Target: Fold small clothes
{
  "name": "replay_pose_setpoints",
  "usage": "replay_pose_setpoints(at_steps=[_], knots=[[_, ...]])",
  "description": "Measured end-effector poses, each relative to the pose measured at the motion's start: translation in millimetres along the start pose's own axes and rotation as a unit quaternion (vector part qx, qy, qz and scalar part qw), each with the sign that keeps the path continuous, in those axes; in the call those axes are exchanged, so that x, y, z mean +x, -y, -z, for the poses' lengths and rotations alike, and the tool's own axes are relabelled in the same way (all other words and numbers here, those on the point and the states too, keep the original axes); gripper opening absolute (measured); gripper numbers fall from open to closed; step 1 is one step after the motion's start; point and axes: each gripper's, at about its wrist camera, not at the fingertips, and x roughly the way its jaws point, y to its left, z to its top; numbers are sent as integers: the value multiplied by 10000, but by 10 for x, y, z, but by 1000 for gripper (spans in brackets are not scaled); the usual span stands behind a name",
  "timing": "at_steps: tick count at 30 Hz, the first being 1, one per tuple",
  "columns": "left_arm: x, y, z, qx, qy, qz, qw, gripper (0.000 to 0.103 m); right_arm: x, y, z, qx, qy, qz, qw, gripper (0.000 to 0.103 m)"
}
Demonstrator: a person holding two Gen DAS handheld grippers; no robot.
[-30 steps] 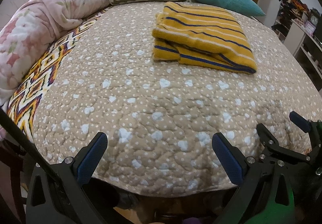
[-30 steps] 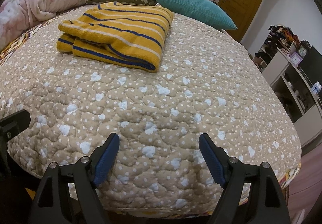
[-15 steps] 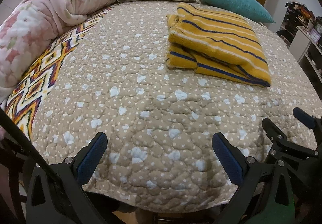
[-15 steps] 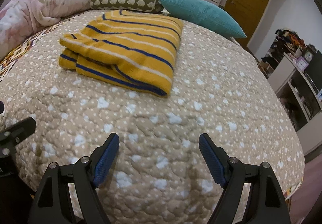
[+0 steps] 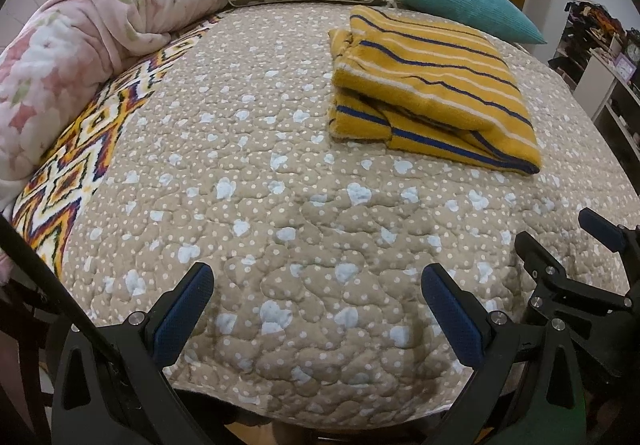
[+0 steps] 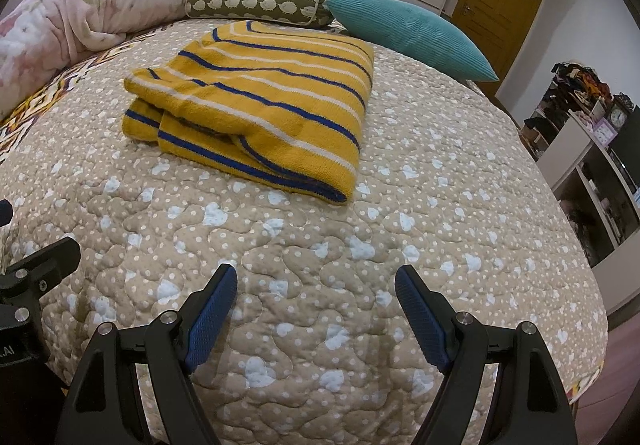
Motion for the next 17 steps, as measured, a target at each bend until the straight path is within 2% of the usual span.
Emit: replay_pose_setpoints(at_steps=[17], knots=[[-4,42,1,134,86,-75,9998,103,0,-5,6,18,-2,-34,10000,85]])
